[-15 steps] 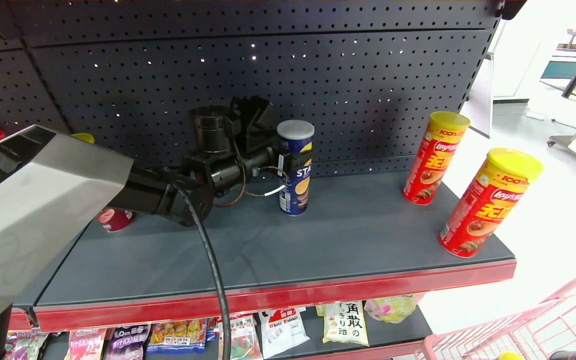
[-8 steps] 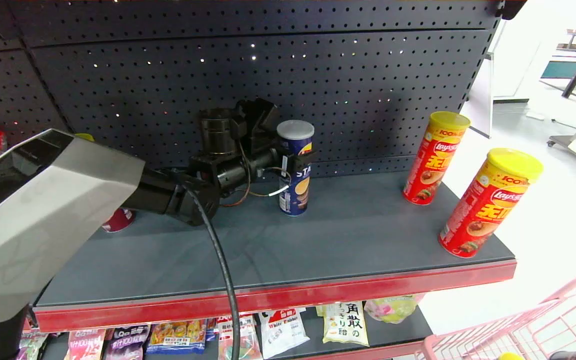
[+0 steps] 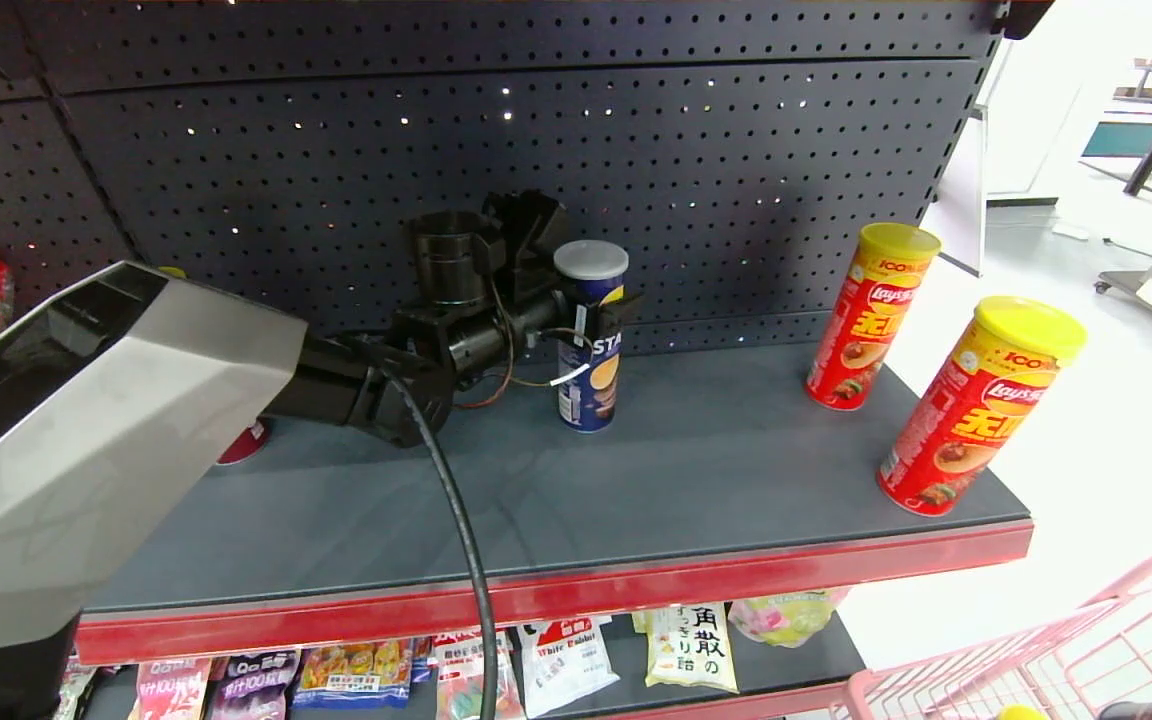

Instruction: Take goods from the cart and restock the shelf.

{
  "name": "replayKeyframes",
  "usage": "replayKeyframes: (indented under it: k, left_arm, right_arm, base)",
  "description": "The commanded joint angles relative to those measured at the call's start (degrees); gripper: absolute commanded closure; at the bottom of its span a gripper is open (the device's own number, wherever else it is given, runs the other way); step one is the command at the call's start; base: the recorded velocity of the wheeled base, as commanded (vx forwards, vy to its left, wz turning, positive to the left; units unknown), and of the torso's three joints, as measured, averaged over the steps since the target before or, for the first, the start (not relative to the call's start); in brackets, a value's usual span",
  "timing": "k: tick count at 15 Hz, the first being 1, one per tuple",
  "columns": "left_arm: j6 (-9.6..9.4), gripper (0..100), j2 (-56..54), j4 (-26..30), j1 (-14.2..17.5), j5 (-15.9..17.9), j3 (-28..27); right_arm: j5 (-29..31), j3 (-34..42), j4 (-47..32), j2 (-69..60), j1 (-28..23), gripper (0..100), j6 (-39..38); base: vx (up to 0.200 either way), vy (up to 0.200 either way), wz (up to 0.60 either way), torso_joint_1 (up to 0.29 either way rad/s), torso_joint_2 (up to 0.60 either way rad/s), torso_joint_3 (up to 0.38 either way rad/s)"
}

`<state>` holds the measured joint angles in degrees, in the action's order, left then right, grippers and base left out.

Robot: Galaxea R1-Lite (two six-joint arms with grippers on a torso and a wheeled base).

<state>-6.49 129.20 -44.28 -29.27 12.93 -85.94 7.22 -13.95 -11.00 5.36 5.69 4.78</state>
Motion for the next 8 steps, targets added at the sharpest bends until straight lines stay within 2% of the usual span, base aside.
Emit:
replayKeyframes:
  k: [1,5,6,8]
  left_arm:
    - [-0.02,0,0.79,0.51,0.0,-0.01,-1.42]
    - [-0.02,0,0.97,0.68,-0.53,-0.1,-1.86]
    - [-0.02,100,1.06,0.68,-0.53,-0.1,-1.77]
    - [-0.02,100,1.23,0.59,-0.7,-0.1,-1.51]
  right_arm:
    - [0.08,-0.12,0.01,0.09,0.02,100,0.06]
    - [0.08,-0.2,0.01,0.09,0.02,100,0.06]
    - [0.08,-0.2,0.01,0.09,0.02,100,-0.03]
    - [-0.01,-0.2,0.01,0.09,0.02,100,-0.21]
  base:
    - [0.0,0.0,0.0,0.0,0.0,0.0]
    - [0.0,0.0,0.0,0.0,0.0,0.0]
    - [0.0,0.0,0.0,0.0,0.0,0.0]
    - [0.0,0.0,0.0,0.0,0.0,0.0]
